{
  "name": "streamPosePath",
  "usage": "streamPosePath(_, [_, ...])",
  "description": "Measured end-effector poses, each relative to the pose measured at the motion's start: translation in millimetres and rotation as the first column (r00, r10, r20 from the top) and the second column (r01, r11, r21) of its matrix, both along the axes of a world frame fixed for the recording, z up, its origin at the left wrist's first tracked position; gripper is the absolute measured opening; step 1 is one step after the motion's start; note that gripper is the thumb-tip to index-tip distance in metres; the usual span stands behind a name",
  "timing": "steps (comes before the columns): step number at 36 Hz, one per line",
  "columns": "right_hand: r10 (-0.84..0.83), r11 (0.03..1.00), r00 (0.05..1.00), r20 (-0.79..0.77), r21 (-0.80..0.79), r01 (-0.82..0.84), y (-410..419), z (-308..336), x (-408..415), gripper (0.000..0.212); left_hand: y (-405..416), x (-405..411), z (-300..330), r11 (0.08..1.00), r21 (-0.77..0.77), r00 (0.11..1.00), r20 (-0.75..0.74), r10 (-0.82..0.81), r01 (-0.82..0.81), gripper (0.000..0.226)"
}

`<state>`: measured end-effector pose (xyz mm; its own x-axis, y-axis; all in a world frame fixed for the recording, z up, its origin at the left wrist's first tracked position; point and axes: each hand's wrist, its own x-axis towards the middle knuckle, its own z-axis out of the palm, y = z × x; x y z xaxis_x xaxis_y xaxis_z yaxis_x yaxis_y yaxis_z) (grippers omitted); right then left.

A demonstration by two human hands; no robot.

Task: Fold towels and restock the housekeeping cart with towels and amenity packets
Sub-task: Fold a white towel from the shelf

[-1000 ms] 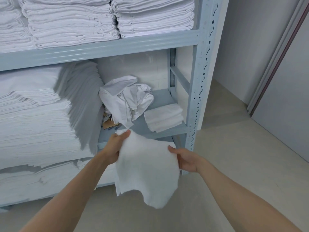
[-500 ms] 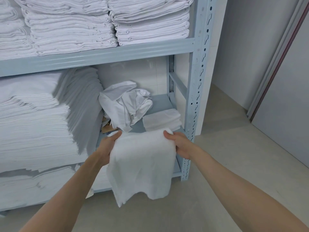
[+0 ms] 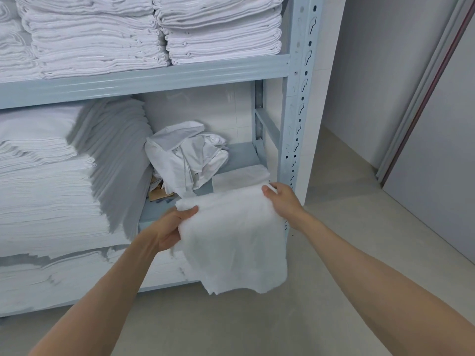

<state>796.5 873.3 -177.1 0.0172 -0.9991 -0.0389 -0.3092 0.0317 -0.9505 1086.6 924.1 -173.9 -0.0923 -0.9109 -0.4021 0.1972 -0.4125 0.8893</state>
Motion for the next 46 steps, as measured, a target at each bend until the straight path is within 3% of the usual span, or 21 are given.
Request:
streamPosePath(4, [-0.085,0.992,0.980,-0.183,-0.103,0.067,-6.8,-6.7,-15.7,0.040,-9.2,-20.3,1.3,0.994,-0.032,0.987,0.123,0.106,-0.103,0.037])
streamPosePath(7, [-0.109,0.987,0.976,-0.190,-0.138,0.083,-10.7,-8.8,-25.7,0.037,-17.5,-32.2,3.8,0.981,-0.039,0.967,0.163,0.196,-0.192,0.049])
streamPosePath(10, [-0.130,0.989,0.986,-0.104,-0.086,0.121,-14.6,-6.0,-30.4,0.036,-25.0,-34.5,6.2,0.966,-0.038,0.954,0.149,0.258,-0.256,0.069])
streamPosePath(13, [-0.120,0.987,0.991,0.065,0.112,0.112,-20.6,2.7,-38.8,0.042,-24.1,-33.8,9.8,0.965,-0.031,0.964,0.040,0.263,-0.262,0.058])
streamPosePath(16, [-0.028,0.941,0.915,0.402,0.321,-0.112,-22.4,8.5,-53.8,0.052,-20.0,-34.4,11.0,0.976,-0.065,0.978,-0.022,0.205,-0.206,0.059])
streamPosePath(18, [0.048,0.893,0.893,0.448,0.380,-0.239,-23.5,8.8,-63.9,0.068,-17.6,-37.1,8.3,0.980,-0.093,0.985,-0.003,0.175,-0.174,0.059])
streamPosePath(21, [0.186,0.828,0.931,0.313,0.460,-0.320,-23.2,4.9,-71.4,0.075,-15.6,-43.2,1.4,0.973,-0.142,0.983,0.020,0.184,-0.180,0.051])
streamPosePath(24, [0.264,0.834,0.958,0.108,0.473,-0.283,-22.8,-7.9,-74.5,0.063,-13.5,-51.1,-1.2,0.961,-0.215,0.973,0.111,0.200,-0.173,0.040])
streamPosePath(30, [0.221,0.919,0.973,0.073,0.318,-0.232,-22.9,-18.4,-68.5,0.038,-12.5,-46.9,-3.3,0.927,-0.359,0.879,0.402,0.255,-0.104,0.031])
streamPosePath(34, [0.272,0.893,0.943,0.190,0.315,-0.321,-23.7,-12.1,-64.3,0.058,-16.7,-40.9,-2.5,0.895,-0.444,0.802,0.518,0.298,-0.046,0.027])
streamPosePath(37, [0.369,0.871,0.924,0.101,0.309,-0.382,-25.9,-8.6,-61.0,0.075,-17.3,-35.8,-0.1,0.901,-0.433,0.778,0.573,0.259,0.019,0.024])
streamPosePath(39, [0.408,0.868,0.912,0.038,0.294,-0.400,-27.0,-6.3,-57.4,0.083,-14.0,-35.2,1.7,0.921,-0.373,0.765,0.624,0.160,0.112,0.034])
streamPosePath(41, [0.426,0.872,0.905,-0.003,0.268,-0.410,-26.9,-4.7,-53.8,0.087,-12.0,-34.2,0.4,0.922,-0.304,0.649,0.757,0.082,0.238,0.053])
streamPosePath(43, [0.445,0.877,0.891,-0.086,0.240,-0.415,-25.5,-3.8,-50.2,0.088,-10.9,-32.4,-1.9,0.913,-0.224,0.470,0.882,0.041,0.341,0.067])
streamPosePath(46, [0.485,0.870,0.846,-0.221,0.225,-0.439,-22.2,1.8,-44.0,0.088,-11.7,-26.5,-6.6,0.891,-0.170,0.305,0.952,0.038,0.420,0.065])
